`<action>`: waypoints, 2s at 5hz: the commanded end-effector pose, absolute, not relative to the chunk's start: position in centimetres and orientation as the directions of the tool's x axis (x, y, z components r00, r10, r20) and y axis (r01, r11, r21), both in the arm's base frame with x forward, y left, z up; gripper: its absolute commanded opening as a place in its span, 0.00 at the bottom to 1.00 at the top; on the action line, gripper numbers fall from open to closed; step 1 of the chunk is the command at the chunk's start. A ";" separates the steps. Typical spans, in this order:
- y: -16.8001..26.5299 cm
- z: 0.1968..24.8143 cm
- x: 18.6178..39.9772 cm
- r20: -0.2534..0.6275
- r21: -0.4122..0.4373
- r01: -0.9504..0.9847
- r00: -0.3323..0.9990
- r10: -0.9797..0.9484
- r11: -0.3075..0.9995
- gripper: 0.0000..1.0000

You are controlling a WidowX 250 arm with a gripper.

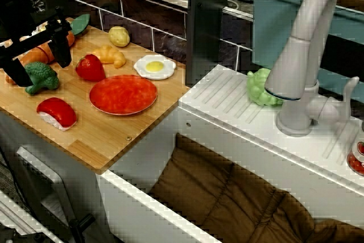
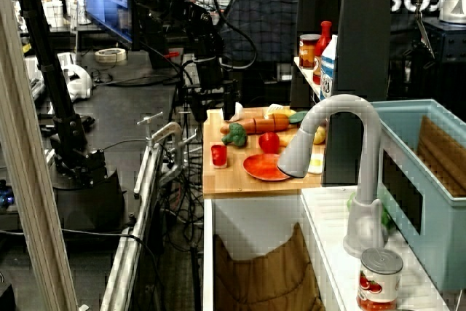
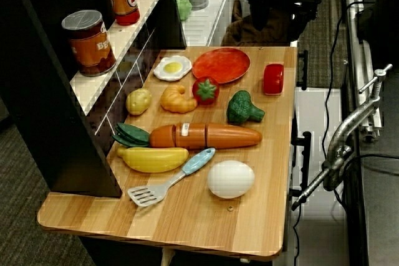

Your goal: Put sushi on plate

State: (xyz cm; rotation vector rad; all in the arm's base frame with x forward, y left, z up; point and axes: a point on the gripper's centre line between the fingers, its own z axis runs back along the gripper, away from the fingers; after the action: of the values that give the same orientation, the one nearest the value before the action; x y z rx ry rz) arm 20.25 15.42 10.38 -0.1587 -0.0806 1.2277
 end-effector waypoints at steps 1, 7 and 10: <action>15.4 10.4 20.3 -0.024 -0.164 -0.931 0.335 0.942 0.327 1.00; 16.4 7.4 22.3 0.059 -0.138 -0.939 0.310 0.949 0.315 1.00; 16.7 6.9 22.0 0.063 -0.125 -0.936 0.323 0.944 0.328 1.00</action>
State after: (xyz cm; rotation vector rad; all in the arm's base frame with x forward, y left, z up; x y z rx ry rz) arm 21.88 16.24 6.21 -0.0719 -0.1020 1.2291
